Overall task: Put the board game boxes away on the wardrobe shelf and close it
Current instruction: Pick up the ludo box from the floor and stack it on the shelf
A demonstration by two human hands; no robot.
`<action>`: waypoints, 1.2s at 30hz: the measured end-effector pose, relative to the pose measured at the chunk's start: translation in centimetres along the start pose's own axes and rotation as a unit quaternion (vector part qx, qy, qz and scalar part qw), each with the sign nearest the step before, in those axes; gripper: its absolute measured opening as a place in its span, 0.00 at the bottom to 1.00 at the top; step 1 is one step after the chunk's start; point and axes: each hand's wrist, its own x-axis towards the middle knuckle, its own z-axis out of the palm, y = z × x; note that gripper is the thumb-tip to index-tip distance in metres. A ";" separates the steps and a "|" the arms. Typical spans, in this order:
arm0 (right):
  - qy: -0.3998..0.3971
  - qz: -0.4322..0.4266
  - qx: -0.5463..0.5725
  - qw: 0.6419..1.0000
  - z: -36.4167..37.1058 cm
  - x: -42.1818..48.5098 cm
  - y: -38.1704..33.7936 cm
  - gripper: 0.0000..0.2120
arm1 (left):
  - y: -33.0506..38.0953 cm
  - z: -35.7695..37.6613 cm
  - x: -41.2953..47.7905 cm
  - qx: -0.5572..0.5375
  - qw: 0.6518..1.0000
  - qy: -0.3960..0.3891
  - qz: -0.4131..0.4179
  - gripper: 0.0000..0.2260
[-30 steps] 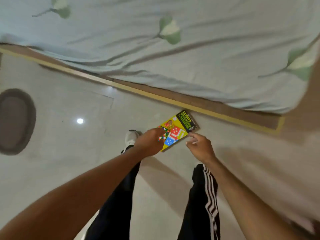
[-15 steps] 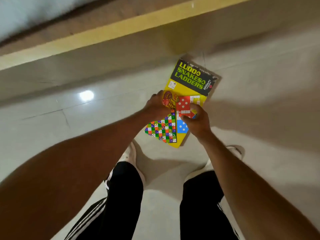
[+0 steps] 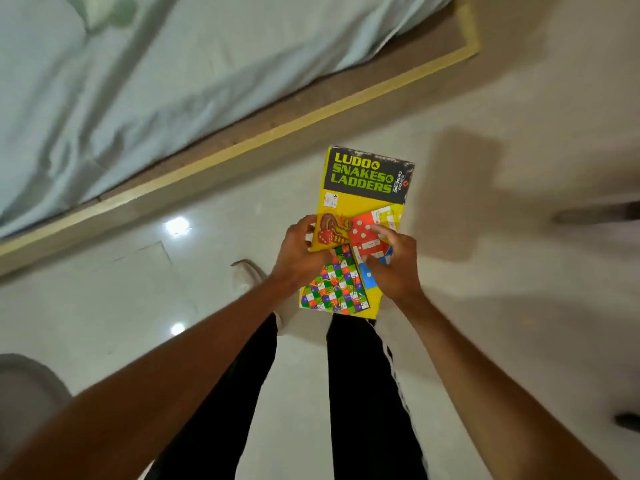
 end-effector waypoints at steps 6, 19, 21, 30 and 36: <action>0.021 -0.025 0.017 0.999 -17.4 -12.7 -8.6 0.28 | 14.8 0.2 -15.3 0.044 0.996 -0.010 0.082 0.28; 0.145 -0.110 0.046 0.982 -44.4 -21.1 -21.1 0.29 | 42.1 3.0 -28.0 0.168 0.933 0.000 0.318 0.33; 0.151 -0.118 0.030 0.981 -46.2 -19.6 -21.6 0.29 | 44.1 3.5 -27.2 0.163 0.934 0.009 0.317 0.33; 0.175 -0.124 0.023 0.976 -57.2 -5.5 -27.0 0.30 | 59.2 4.5 -15.4 0.108 0.939 0.024 0.326 0.32; 0.183 -0.140 -0.025 0.973 -67.0 5.8 -34.1 0.30 | 73.1 2.9 -7.7 0.074 0.937 0.021 0.340 0.31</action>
